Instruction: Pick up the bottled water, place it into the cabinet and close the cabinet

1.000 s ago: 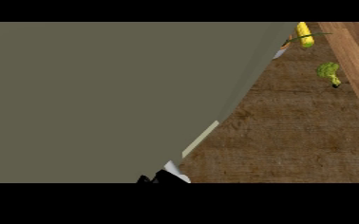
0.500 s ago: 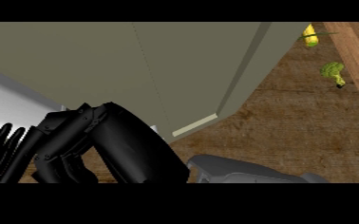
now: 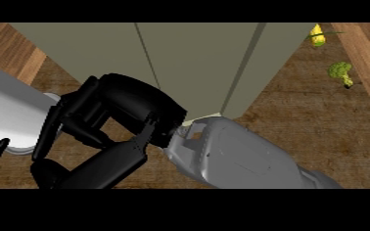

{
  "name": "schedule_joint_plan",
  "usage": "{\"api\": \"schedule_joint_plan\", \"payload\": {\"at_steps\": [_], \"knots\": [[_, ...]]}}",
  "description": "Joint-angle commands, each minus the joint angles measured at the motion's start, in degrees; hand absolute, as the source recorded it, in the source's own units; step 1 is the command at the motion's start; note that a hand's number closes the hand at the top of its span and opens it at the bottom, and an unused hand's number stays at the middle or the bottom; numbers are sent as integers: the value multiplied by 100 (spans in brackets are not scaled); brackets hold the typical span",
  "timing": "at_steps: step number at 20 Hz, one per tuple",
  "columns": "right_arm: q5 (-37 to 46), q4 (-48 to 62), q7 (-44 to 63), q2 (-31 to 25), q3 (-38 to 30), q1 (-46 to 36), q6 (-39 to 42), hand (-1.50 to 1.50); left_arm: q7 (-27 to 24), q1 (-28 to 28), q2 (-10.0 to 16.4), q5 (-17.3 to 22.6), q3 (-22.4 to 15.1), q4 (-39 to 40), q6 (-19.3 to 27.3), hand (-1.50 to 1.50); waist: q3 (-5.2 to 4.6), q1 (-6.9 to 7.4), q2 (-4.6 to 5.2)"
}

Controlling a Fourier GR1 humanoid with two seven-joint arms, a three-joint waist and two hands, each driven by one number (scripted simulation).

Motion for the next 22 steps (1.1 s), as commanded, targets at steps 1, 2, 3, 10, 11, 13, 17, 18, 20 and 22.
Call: {"api": "schedule_joint_plan", "payload": {"at_steps": [1, 2, 3, 10, 11, 13, 17, 18, 20, 22], "knots": [[-1, 360, -110, 19, -390, 3, 389, 150, -20, 296, -297, -172, 138, -121, -58, -150, 0, -79, -21], [-100, 319, -131, -333, -664, 165, 853, 150, 100, 5, -325, -230, 7, -103, 78, -150, 2, -129, -10], [231, 385, -370, 16, -292, 397, 438, 150, 451, 281, -181, 82, 271, -644, 221, -150, 4, -98, -22], [657, 1178, -687, -599, -1263, 56, 731, 150, 538, 82, -383, -58, 309, -472, 110, -150, 2, -127, -21], [867, 1533, -1062, -493, -1236, 105, 826, 150, 615, -88, -295, 104, 491, -248, -7, -150, 0, -116, -3], [1116, 1455, -1059, -447, -1233, 178, 462, 150, 765, -142, -351, 106, 402, -227, -27, -150, -1, -157, -15], [1347, 2130, -1363, -597, -1651, -186, 387, 150, 629, 75, -413, -17, 453, -280, -259, -150, -4, -62, -9], [1381, 2237, -1398, -572, -1583, -80, 480, 150, 718, -139, -403, -13, 539, -295, -102, -150, -2, -96, 1], [1317, 2429, -1468, -722, -1820, -249, 625, 150, 800, -125, -464, -58, 430, -397, -19, -150, -1, -68, 16], [1196, 2491, -1465, -889, -1963, -285, 857, 150, 1052, -277, -447, 39, 352, -624, 189, -150, 4, -95, 32]]}}
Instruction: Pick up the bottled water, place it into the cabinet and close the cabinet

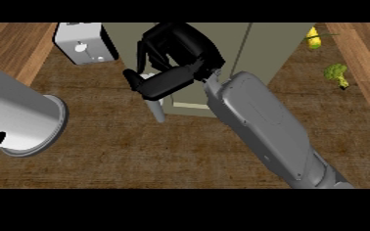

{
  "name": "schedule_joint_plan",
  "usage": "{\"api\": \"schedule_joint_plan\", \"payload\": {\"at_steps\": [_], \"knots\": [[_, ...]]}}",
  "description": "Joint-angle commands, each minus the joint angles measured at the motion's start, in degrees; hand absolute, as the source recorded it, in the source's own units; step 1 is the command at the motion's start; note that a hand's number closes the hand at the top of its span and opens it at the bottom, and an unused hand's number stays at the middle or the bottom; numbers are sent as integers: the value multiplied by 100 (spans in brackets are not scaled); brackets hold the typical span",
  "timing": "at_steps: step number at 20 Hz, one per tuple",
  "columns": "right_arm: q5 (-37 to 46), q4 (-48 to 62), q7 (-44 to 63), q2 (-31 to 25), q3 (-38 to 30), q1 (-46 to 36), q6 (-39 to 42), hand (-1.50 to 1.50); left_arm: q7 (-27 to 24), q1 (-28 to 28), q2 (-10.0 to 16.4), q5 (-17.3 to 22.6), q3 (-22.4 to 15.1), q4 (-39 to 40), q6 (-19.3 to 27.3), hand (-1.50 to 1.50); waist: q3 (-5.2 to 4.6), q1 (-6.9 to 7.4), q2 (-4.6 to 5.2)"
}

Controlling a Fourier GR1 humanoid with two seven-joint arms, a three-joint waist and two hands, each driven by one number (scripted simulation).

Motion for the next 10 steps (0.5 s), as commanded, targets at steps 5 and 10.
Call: {"api": "schedule_joint_plan", "payload": {"at_steps": [5, 10], "knots": [[493, 713, -353, -303, -601, -365, -630, -150, 142, 39, -77, -134, -93, -211, -2, -150, 42, -18, 118], [473, 800, -348, -380, -662, -452, -414, -150, 372, -316, -65, 31, -106, -118, 39, -150, 44, -94, 131]]}}
